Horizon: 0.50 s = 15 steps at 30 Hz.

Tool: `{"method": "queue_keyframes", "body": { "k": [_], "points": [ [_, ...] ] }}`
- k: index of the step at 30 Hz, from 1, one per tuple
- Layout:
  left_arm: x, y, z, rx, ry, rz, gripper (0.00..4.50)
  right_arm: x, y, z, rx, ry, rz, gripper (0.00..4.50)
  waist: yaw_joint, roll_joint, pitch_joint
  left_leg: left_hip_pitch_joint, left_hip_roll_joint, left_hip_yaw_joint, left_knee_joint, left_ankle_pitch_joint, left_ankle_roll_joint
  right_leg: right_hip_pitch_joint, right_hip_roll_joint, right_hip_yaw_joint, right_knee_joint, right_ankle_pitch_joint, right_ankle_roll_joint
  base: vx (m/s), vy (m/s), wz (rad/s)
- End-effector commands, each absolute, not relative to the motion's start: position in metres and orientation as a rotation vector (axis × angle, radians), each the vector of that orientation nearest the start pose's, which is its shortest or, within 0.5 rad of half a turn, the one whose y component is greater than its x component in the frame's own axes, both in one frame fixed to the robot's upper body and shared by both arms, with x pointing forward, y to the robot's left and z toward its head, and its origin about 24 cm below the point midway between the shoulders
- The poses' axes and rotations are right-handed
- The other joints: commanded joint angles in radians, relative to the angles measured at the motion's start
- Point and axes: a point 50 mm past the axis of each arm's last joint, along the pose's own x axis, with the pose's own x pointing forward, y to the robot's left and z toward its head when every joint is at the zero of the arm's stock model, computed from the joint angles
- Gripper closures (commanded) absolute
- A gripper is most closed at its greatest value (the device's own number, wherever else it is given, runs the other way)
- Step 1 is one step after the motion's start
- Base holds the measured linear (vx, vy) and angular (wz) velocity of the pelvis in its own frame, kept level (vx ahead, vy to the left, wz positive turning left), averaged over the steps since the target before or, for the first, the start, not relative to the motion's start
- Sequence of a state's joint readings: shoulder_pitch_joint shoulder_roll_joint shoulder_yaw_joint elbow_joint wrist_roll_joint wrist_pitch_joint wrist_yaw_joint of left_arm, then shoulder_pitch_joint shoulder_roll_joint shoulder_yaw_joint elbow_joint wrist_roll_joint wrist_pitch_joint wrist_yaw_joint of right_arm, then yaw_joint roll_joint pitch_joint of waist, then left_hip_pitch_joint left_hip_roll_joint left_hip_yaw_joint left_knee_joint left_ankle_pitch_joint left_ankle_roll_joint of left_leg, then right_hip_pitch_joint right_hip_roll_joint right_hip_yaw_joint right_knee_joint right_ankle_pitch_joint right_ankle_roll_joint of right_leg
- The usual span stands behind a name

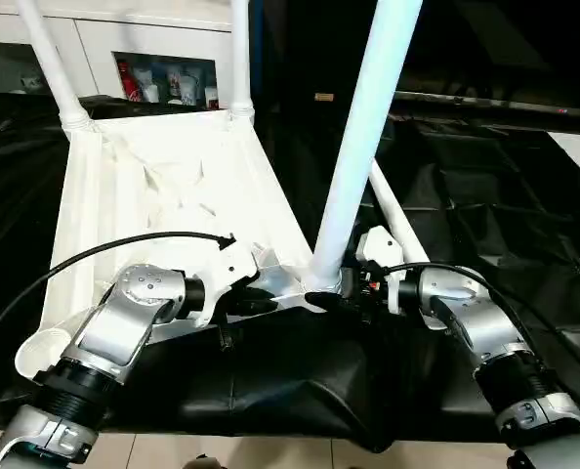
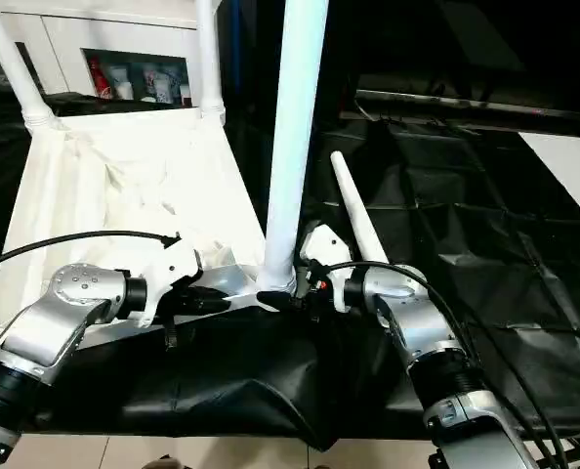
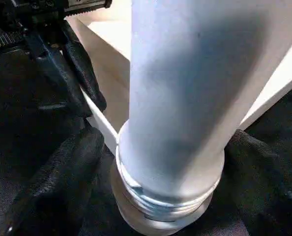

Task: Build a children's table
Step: Rotate leg to tighten

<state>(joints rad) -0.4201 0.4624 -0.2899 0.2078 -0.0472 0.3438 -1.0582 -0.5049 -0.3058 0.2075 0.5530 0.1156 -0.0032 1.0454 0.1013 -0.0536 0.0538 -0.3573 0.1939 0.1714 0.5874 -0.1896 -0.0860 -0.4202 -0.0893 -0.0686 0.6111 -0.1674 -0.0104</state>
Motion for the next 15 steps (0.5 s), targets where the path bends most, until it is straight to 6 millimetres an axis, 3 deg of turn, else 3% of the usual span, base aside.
{"method": "queue_keyframes", "body": {
  "k": [1,7,8,15],
  "points": [
    [0.289,0.1279,0.0756,0.361,0.36,-1.274,4.5,0.3152,-0.1249,0.0542,-0.23,0.205,1.191,0.76,-0.002,-0.003,-0.065,0.001,0.031,0.0,-0.069,-0.156,0.052,0.061,-0.05,0.045,-0.06,-0.198,-0.209,0.0,0.0,0.0],
    [0.2889,0.1292,0.0747,0.361,0.37,-1.273,4.5,0.3161,-0.1245,0.0531,-0.212,0.198,1.187,1.23,-0.002,-0.004,-0.065,0.002,0.031,0.0,-0.068,-0.153,0.053,0.061,-0.05,0.045,-0.06,-0.195,-0.211,0.0,0.0,0.0],
    [0.2888,0.1294,0.0746,0.361,0.371,-1.274,4.5,0.3159,-0.1244,0.0529,-0.209,0.198,1.189,1.49,-0.002,-0.003,-0.065,0.001,0.031,0.0,-0.068,-0.152,0.052,0.061,-0.05,0.044,-0.059,-0.194,-0.212,0.0,0.0,0.0],
    [0.2878,0.1306,0.0731,0.359,0.381,-1.272,4.5,0.3162,-0.1235,0.0509,-0.198,0.199,1.187,1.73,-0.002,-0.005,-0.066,0.001,0.031,0.0,-0.067,-0.145,0.055,0.061,-0.05,0.044,-0.057,-0.179,-0.219,0.0,0.0,0.0]
  ]
}}
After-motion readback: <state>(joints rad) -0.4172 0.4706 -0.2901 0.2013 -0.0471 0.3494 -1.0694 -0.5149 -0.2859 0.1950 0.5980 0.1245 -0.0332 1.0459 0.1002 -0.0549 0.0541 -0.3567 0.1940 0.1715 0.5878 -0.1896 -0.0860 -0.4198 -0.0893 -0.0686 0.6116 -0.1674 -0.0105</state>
